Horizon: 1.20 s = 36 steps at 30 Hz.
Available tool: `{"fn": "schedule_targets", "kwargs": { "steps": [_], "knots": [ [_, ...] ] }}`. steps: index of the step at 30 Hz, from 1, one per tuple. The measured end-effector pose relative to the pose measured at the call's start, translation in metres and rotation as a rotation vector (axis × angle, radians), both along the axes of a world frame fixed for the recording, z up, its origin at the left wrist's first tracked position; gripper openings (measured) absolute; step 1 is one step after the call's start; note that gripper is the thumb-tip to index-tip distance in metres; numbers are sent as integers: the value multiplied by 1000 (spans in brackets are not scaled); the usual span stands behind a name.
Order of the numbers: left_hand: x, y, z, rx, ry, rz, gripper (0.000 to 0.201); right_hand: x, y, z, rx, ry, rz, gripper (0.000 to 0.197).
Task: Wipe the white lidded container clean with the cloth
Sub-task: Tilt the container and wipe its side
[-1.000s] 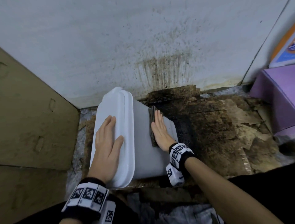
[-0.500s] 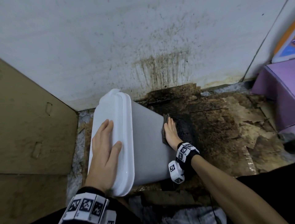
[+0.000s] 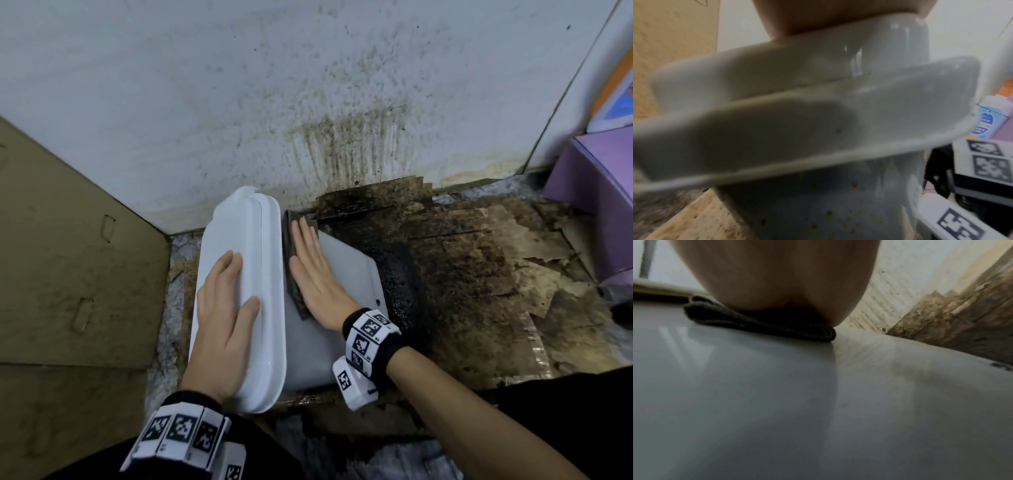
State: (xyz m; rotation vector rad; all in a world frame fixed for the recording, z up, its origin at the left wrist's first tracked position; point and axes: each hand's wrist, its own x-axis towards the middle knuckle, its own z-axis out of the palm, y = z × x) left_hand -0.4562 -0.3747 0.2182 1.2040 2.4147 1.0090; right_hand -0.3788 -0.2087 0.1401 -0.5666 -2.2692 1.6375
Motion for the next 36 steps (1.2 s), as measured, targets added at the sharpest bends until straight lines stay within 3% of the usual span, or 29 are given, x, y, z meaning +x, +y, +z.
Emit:
{"fn": "schedule_targets", "kwargs": {
  "steps": [4,10,16,20,23,28,33,36],
  "knots": [
    [0,1,1,15,-25,8,60,7,26,-35,-34,-106,-72,55],
    [7,6,3,22,-27,-14,59,41,62,-78,-144,-421,-152,52],
    [12,9,5,25,-6,-11,61,37,51,-74,-160,-415,-230,50],
    [15,12,5,24,-6,-2,63,29,30,-42,-258,-262,-248,52],
    [16,15,5,19,12,-3,65,23,10,-13,-266,-123,-181,50],
    [19,18,6,15,29,-2,66,24,-12,18,-203,-37,-50,52],
    [19,19,6,15,36,-1,67,34,-4,-1,2,-75,-7,55],
    [19,19,8,17,22,-1,66,43,13,-30,-1,-163,-24,53]
  ]
}}
